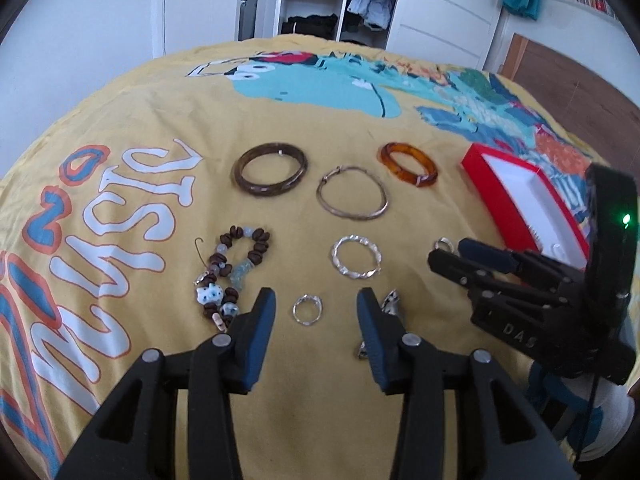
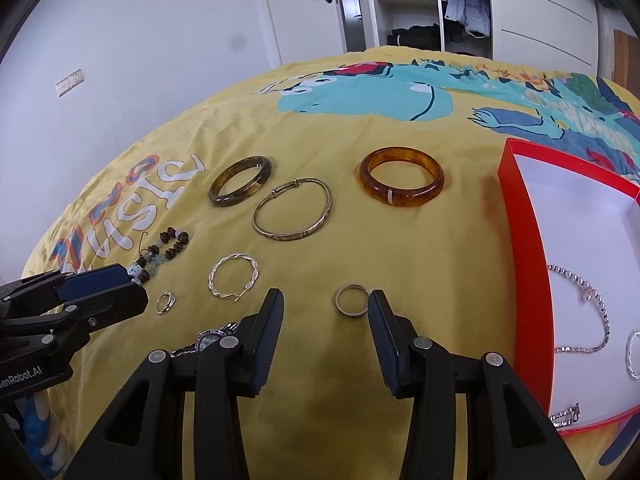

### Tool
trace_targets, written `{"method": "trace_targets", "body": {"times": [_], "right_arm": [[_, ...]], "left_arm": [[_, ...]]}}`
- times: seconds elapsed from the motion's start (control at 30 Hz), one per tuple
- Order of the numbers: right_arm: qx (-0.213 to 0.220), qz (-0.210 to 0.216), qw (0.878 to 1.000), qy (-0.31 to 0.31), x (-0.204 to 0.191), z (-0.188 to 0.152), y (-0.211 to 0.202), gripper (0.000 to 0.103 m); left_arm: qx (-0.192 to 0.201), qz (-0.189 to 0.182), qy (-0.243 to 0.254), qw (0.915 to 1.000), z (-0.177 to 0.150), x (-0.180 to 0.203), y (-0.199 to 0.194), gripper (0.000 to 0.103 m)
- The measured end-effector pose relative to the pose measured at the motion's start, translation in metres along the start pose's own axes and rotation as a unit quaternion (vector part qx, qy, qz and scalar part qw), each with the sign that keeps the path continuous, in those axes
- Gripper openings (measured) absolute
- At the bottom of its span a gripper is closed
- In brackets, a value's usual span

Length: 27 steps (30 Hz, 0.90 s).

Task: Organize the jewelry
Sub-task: 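Grasp the small silver ring with the right tool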

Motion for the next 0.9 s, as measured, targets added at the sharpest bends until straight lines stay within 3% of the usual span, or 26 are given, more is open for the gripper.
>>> {"method": "trace_targets", "body": {"times": [0.47, 0.67, 0.8, 0.9], "right_arm": [[-0.017, -0.008, 1.000, 0.010, 0.007, 0.000, 0.018, 0.044], [-0.008, -0.013, 1.000, 0.025, 0.012, 0.001, 0.016, 0.041], [-0.015, -0.014, 0.999, 0.029, 0.013, 0.000, 0.021, 0.038], [-0.016, -0.012, 0.999, 0.029, 0.013, -0.001, 0.022, 0.026]], "left_arm": [[-0.035, 0.026, -0.004, 0.9990, -0.010, -0.003, 0.034, 0.040], [-0.032, 0.024, -0.006, 0.9992, -0.010, -0.005, 0.034, 0.038], [-0.032, 0.026, -0.012, 0.9991, -0.011, -0.008, 0.036, 0.028], [-0.030, 0.023, -0.007, 0.9993, -0.010, -0.006, 0.036, 0.019]]}}
Point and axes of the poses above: each gripper's, at about its wrist camera, not at the fingertips, and y roughly the way its jaws point, x to its right, z to its top, the point moved 3 cm from there along y, roughly the way its jaws point
